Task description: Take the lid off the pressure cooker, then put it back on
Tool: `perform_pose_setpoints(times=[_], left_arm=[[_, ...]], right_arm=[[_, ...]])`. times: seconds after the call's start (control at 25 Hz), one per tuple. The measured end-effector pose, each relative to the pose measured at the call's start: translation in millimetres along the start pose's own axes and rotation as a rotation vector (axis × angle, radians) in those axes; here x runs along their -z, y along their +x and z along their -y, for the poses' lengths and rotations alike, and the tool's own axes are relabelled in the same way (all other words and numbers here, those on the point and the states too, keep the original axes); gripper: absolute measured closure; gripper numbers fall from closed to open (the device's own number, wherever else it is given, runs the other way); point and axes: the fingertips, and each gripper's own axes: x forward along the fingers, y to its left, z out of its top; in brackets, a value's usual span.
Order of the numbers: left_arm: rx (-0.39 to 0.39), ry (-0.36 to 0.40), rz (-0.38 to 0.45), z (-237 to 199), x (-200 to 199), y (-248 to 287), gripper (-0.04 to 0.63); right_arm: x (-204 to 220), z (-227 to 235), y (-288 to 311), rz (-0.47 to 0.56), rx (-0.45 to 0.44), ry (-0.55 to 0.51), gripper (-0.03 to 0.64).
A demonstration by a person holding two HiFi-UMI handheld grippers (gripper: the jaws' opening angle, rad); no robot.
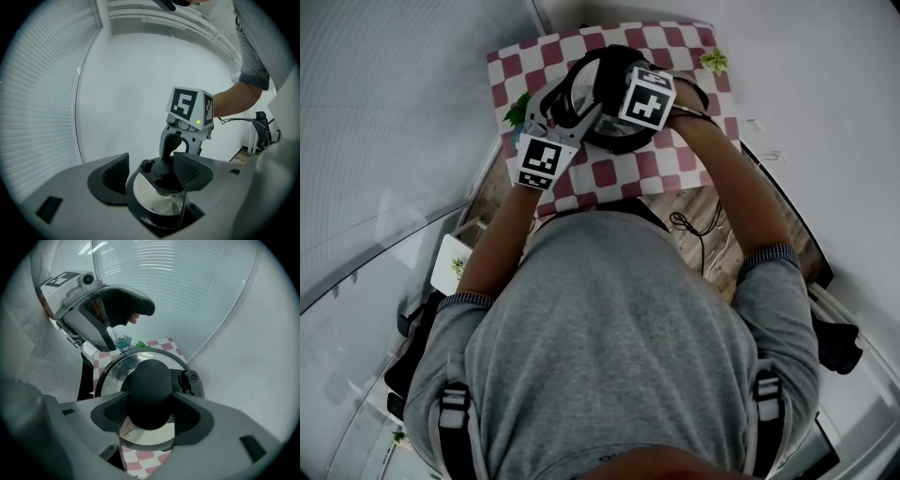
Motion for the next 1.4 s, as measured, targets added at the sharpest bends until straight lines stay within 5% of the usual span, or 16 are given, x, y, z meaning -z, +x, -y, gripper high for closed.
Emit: perform_pose_setpoints(times=[0.88, 1.4], left_arm=[[0.019, 0.01, 0.01, -14.1, -0.3, -17.8, 0.272], [0.418, 0.251, -0.177, 12.5, 17.8, 25.7, 0.259]], right_arm=[[-24.5, 5.9, -36.0, 0.084, 0.069, 0.025, 0.331], [-26.8, 4.3, -42.6, 0.099, 0.103, -0.021, 0.331]])
